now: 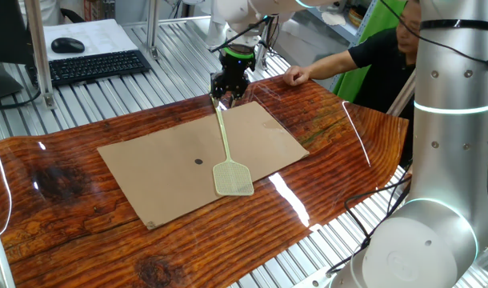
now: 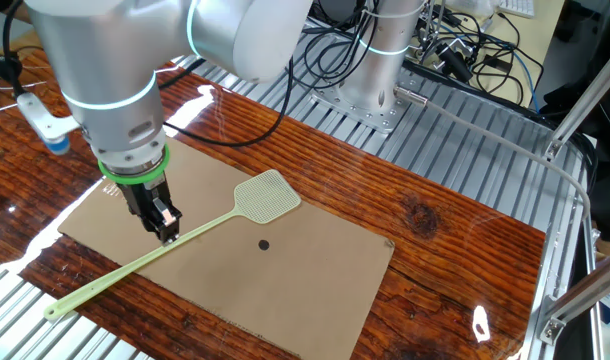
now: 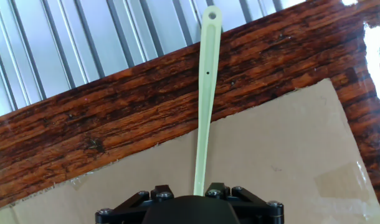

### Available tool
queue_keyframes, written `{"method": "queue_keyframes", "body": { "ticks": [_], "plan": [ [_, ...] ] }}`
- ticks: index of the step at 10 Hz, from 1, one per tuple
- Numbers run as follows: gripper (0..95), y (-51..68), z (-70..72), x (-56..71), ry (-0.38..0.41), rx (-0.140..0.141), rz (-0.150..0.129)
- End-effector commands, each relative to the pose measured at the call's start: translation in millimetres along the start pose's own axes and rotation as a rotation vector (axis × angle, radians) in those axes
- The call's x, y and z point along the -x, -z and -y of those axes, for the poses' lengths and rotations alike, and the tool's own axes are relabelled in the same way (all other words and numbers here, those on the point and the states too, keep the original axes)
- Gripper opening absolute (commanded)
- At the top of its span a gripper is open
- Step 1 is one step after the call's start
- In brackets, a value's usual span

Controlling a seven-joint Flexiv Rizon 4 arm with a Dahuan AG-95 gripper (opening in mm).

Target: Swat with a flyswatter

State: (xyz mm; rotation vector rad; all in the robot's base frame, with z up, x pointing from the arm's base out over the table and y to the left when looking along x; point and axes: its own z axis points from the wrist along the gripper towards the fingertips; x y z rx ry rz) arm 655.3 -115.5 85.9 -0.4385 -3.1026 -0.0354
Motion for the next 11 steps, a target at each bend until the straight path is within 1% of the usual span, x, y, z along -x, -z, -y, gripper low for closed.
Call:
{"method": "queue_keyframes", "body": {
  "ticks": [1, 2, 3, 4, 5, 7, 8, 9, 10, 11],
  "plan": [
    [38.0, 1.0, -0.1, -1.7, -0.019, 0.001, -0.043],
    [38.0, 1.0, -0.1, -1.7, -0.02, 0.012, -0.03],
    [38.0, 1.0, -0.1, -1.7, -0.021, 0.015, -0.015],
    [38.0, 1.0, -0.1, -1.7, -0.018, 0.01, -0.022],
    [38.0, 1.0, -0.1, -1.7, -0.013, 0.003, -0.033],
    [38.0, 0.3, -0.3, -1.4, -0.012, -0.03, -0.021],
    [38.0, -4.2, -1.2, 0.3, -0.008, -0.035, -0.02],
    [38.0, -7.9, -2.5, 1.6, -0.008, -0.033, -0.022],
    [38.0, -14.0, -5.0, 3.4, -0.011, -0.034, -0.02],
    [38.0, -16.3, -6.0, 4.0, -0.014, -0.035, -0.018]
  ]
}}
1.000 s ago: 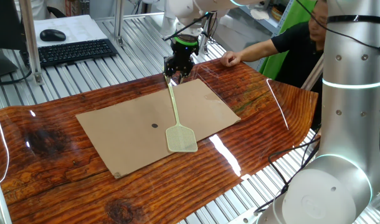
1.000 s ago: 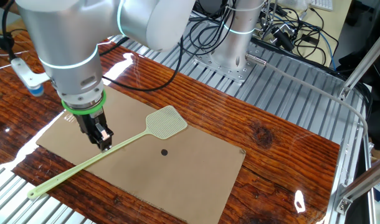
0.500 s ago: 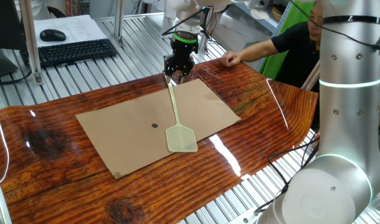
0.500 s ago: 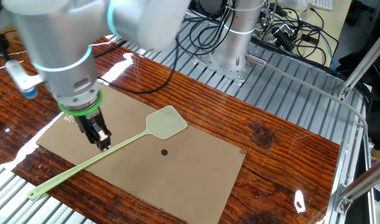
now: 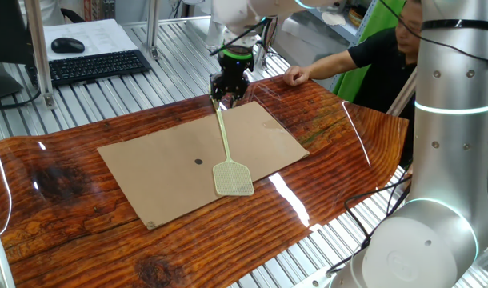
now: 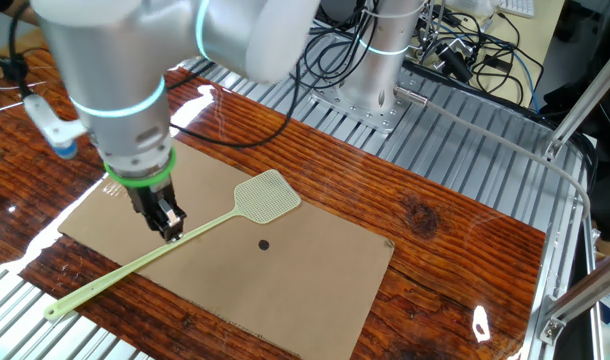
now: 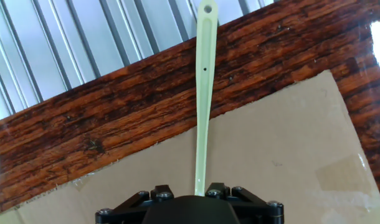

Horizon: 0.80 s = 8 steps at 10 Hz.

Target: Swat with a flyswatter

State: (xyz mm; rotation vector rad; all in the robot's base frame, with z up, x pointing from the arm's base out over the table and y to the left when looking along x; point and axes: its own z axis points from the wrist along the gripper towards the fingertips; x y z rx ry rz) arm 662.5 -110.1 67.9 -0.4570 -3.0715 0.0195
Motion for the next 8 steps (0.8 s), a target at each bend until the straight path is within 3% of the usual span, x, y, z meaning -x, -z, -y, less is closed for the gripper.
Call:
{"method": "queue_keyframes", "body": {
  "ticks": [1, 2, 8],
  "plan": [
    [38.0, -9.2, -2.8, 1.6, 0.004, -0.014, 0.013],
    [38.0, -10.1, -3.0, 1.9, 0.004, -0.015, 0.013],
    [38.0, -47.1, 9.4, 14.4, 0.024, -0.007, 0.024]
  ]
}}
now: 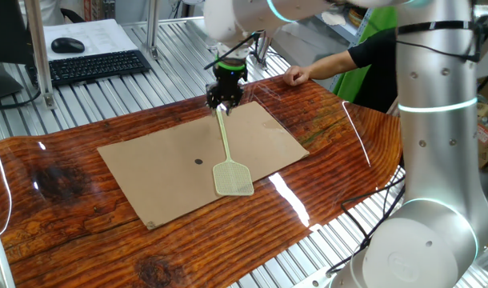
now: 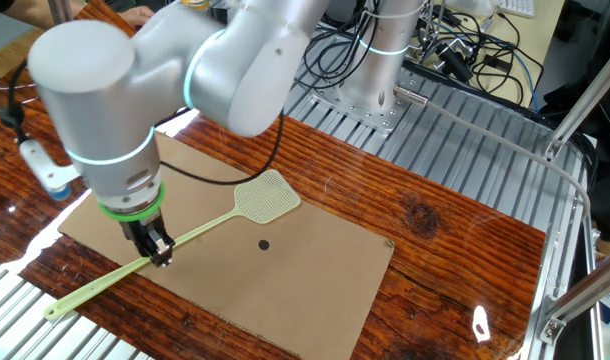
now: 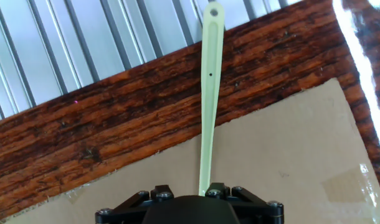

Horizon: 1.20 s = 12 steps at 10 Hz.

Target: Swat with a flyswatter

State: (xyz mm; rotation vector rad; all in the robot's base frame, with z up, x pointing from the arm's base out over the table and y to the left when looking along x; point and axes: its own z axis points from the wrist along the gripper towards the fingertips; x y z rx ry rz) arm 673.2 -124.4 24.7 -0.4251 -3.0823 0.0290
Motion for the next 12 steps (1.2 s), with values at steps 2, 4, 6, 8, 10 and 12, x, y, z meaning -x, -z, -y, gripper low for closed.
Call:
{"method": "queue_keyframes", "body": {
  "ticks": [2, 4, 6, 8, 10, 12],
  "plan": [
    [38.0, -10.0, 2.2, -0.2, 0.011, -0.003, 0.021],
    [38.0, -12.9, 8.1, 0.9, 0.022, -0.001, 0.02],
    [38.0, -15.7, 11.0, 1.7, 0.03, 0.0, 0.02],
    [19.0, -16.4, 11.1, 1.7, 0.04, 0.002, 0.019],
    [0.0, -16.4, 11.2, 1.7, 0.047, 0.005, 0.018],
    [0.0, -16.4, 11.1, 1.7, 0.046, 0.007, 0.012]
  ]
}}
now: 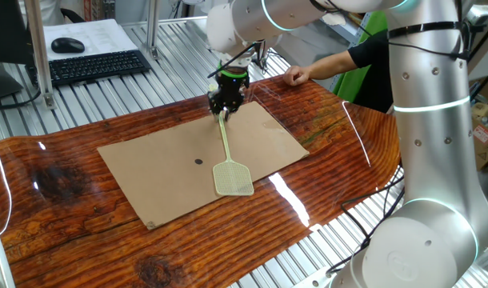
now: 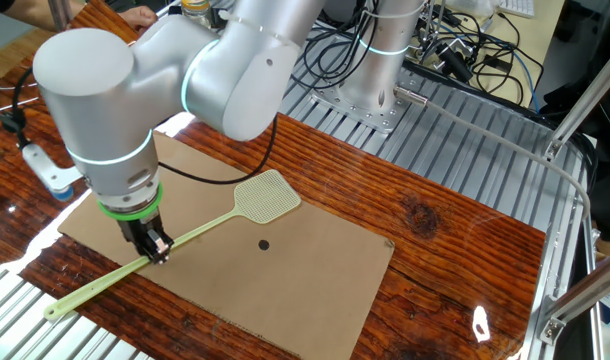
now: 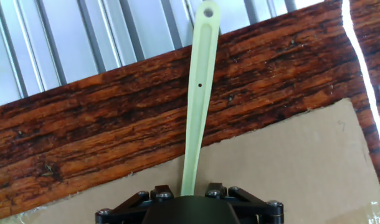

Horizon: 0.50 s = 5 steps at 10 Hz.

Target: Swat with a flyswatter

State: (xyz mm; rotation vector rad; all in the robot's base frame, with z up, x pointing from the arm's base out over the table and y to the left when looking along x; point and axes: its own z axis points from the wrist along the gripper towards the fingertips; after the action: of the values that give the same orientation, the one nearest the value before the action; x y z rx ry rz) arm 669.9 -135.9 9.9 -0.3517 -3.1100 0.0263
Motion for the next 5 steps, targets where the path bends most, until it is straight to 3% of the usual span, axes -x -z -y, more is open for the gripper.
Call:
{"method": "queue_keyframes", "body": {
  "ticks": [1, 3, 5],
  "plan": [
    [0.0, -1.1, -0.7, 1.2, -0.007, 0.005, -0.012],
    [0.0, 3.7, -2.9, 0.5, -0.033, 0.011, -0.049],
    [0.0, 11.3, -7.0, -0.9, -0.087, 0.042, -0.101]
  ]
}}
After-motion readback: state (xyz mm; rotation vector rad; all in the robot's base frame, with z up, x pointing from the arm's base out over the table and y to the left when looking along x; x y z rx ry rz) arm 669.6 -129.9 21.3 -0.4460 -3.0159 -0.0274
